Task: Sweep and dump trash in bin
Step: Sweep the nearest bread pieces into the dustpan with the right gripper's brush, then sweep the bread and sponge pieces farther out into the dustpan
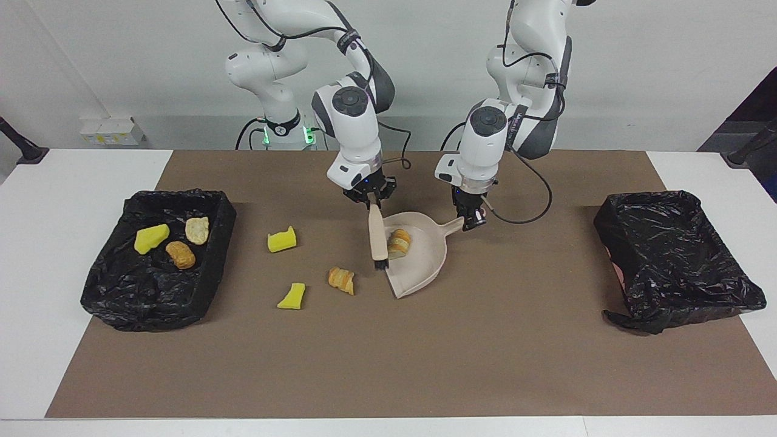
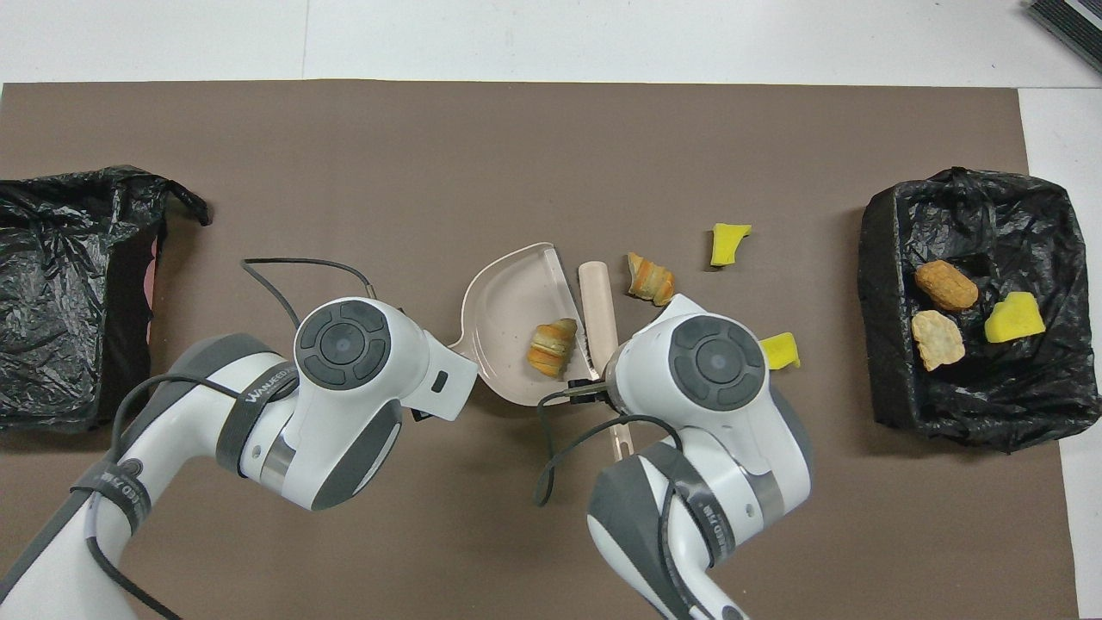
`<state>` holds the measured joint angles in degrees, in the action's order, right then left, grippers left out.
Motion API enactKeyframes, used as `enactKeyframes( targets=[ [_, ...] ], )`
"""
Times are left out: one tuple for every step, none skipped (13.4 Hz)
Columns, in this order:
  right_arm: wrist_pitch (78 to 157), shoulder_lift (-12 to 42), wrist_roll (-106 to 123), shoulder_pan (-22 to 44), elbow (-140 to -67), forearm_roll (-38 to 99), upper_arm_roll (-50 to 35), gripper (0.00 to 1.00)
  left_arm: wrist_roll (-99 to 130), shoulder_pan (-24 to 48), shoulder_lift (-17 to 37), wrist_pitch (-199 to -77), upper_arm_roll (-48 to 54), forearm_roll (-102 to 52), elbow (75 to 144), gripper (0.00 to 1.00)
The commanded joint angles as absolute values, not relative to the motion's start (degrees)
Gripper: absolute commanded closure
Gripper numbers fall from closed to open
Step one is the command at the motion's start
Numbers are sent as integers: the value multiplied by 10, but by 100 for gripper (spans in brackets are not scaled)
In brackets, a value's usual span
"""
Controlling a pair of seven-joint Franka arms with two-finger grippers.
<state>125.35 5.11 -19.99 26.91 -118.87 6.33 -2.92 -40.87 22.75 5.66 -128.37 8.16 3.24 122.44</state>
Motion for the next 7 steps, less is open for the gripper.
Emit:
enactKeyframes(
  targets=[
    [1233, 46, -166, 223, -1180, 25, -33, 100, -388, 237, 52, -1300, 77, 40, 1230, 100],
    [1218, 44, -172, 222, -1182, -1, -33, 100, -382, 237, 52, -1299, 77, 40, 1230, 100],
    [1207, 44, -174, 215, -1173, -29, -32, 100, -373, 237, 51, -1294, 77, 40, 1230, 100],
    [1205, 49, -165, 194, -1160, -54, -32, 100, -360, 237, 51, -1294, 77, 40, 1230, 100],
    [1206, 54, -150, 160, -1154, -75, -34, 100, -356, 237, 52, -1295, 77, 40, 1230, 100],
    [1207, 60, -136, 145, -1147, -111, -34, 100, -356, 237, 52, -1296, 77, 40, 1230, 100],
    [1202, 65, -134, 136, -1135, -141, -33, 100, -354, 237, 52, -1298, 77, 40, 1230, 100]
  ],
)
